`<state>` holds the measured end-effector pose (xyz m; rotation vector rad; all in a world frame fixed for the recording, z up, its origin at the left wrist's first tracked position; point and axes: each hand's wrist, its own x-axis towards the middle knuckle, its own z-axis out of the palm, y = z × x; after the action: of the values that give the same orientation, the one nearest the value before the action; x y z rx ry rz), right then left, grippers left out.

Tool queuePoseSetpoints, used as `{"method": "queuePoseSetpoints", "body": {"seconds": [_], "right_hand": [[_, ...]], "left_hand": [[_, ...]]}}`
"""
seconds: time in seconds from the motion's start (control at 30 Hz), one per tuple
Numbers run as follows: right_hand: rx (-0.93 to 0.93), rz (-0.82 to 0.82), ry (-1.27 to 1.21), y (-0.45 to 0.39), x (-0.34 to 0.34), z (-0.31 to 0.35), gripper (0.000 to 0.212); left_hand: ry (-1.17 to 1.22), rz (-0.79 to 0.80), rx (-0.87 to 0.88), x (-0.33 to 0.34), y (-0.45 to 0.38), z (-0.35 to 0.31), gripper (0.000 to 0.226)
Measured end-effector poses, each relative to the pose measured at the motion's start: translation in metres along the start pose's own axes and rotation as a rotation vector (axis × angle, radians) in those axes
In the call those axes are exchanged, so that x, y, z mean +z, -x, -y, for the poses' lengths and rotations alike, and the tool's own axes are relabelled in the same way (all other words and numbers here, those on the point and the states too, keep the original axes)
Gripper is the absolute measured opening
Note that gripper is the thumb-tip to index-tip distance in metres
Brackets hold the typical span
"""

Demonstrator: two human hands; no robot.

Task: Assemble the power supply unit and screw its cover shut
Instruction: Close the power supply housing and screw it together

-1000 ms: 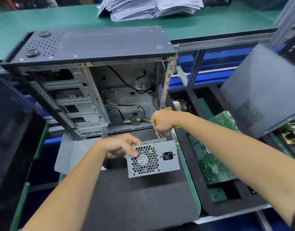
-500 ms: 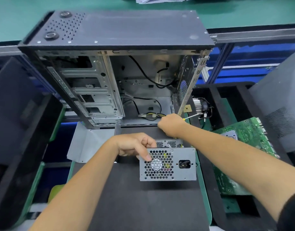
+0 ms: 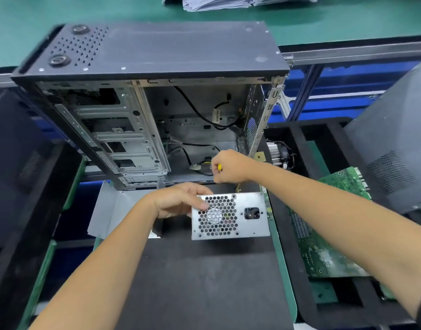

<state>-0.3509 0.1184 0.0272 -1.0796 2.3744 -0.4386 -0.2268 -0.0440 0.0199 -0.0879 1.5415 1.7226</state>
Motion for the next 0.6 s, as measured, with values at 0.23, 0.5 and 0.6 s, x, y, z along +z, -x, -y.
{"method": "queuePoseSetpoints", "body": {"seconds": [0.23, 0.5, 0.6], "right_hand": [[0.193, 0.302, 0.122, 0.027, 0.001, -0.024, 0.026], [0.132, 0.132, 0.11, 0.025, 0.022, -0.012, 0.017], [0.093, 0.1, 0.147, 0.017, 0.034, 0.001, 0.009]], "left_hand": [[-0.124, -0.03, -0.013, 0.005, 0.003, -0.007, 0.046], [-0.107, 0.092, -0.054, 0.004, 0.022, 0.004, 0.038], [-0.092, 0.097, -0.052, 0.004, 0.029, 0.01, 0.039]]}}
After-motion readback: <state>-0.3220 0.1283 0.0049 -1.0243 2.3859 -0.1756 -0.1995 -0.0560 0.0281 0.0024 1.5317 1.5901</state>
